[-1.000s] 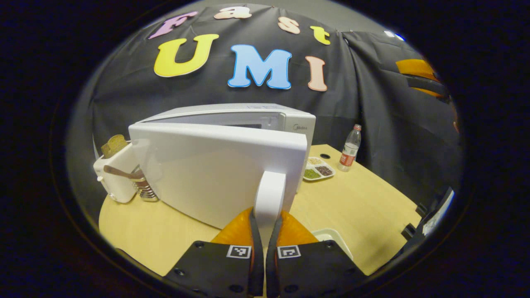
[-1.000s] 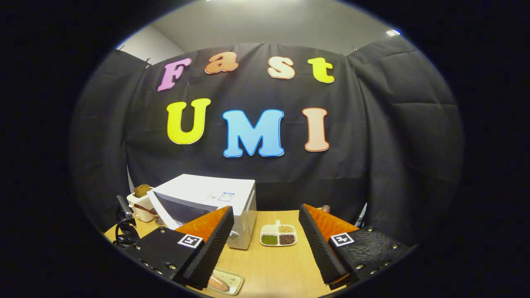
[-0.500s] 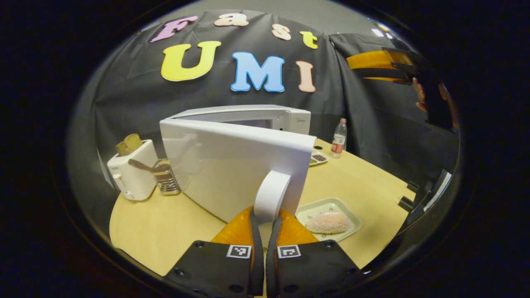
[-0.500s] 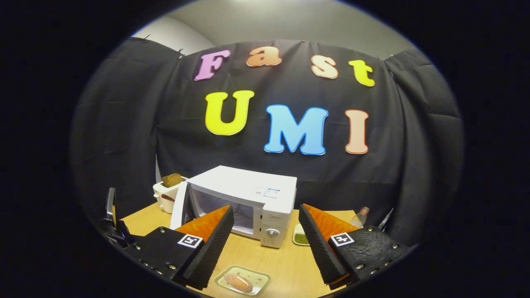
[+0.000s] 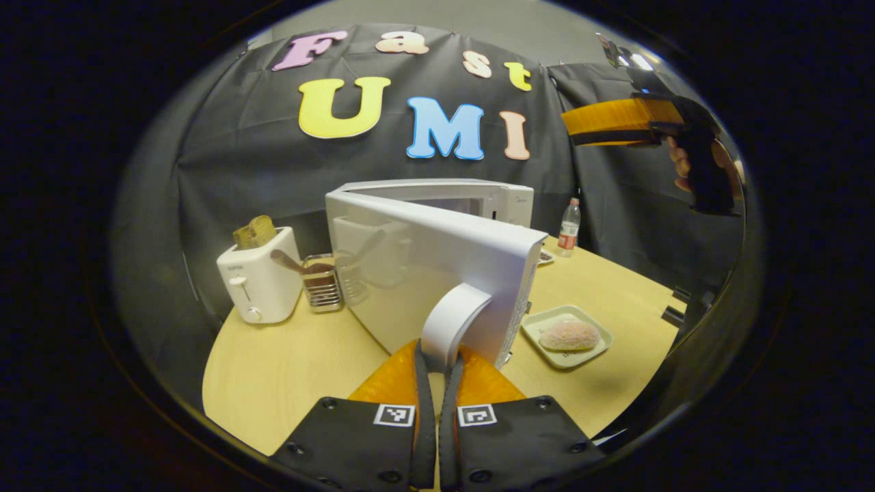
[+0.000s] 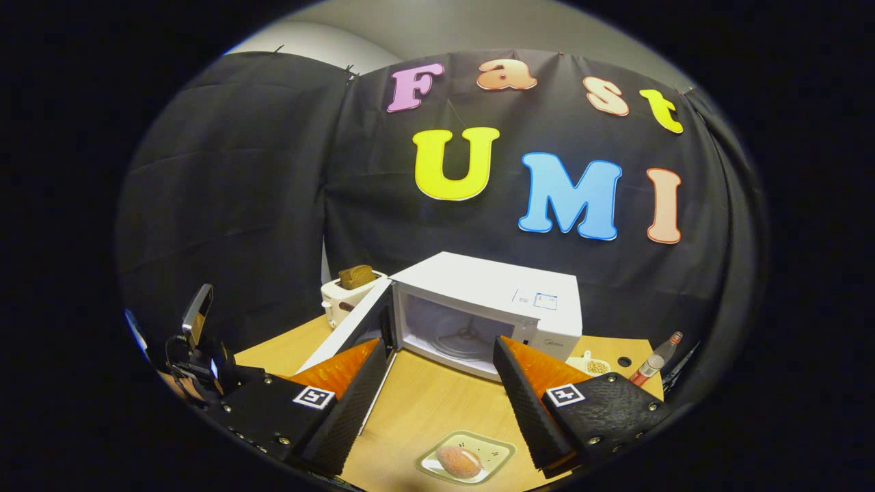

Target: Open the microwave oven with the left hand, put the food in, and close the microwave oven.

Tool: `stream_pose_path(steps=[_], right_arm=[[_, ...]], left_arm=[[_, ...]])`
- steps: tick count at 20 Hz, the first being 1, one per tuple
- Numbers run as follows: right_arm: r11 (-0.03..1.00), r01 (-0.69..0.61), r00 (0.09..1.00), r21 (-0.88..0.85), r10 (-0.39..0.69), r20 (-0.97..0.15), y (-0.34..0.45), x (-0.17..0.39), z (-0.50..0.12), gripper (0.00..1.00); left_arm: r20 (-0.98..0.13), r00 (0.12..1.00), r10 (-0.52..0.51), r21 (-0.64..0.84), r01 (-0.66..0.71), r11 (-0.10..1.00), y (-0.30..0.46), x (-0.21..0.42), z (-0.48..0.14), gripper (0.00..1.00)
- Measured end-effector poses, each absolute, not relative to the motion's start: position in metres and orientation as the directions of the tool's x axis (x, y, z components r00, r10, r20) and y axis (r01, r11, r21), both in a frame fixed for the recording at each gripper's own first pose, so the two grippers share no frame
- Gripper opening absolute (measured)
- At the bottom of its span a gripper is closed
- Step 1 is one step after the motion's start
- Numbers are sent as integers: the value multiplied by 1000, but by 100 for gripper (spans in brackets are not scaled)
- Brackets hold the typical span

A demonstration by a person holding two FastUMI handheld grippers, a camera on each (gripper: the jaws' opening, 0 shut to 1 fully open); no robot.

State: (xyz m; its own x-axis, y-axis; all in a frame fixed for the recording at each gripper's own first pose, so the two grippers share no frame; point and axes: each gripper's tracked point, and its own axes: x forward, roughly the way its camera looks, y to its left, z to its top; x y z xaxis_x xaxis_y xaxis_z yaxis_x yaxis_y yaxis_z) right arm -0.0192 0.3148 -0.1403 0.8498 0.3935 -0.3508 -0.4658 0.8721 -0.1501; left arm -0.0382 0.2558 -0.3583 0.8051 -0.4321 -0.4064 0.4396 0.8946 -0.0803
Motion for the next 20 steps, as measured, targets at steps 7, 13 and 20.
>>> stream_pose_path(steps=[7,13,20], right_arm=[[894,-425,852,-142,343,-396,297,-20,-159,96],[917,-369,867,-151,282,-410,277,-17,-169,96],[927,-337,876,-163,246,-414,256,-20,-171,96]], left_arm=[[-455,834,-310,-44,327,944,349,-34,-363,9],[-474,823,-314,-95,306,947,383,-28,-368,7],[-497,789,-360,-162,323,932,395,-24,-374,25]])
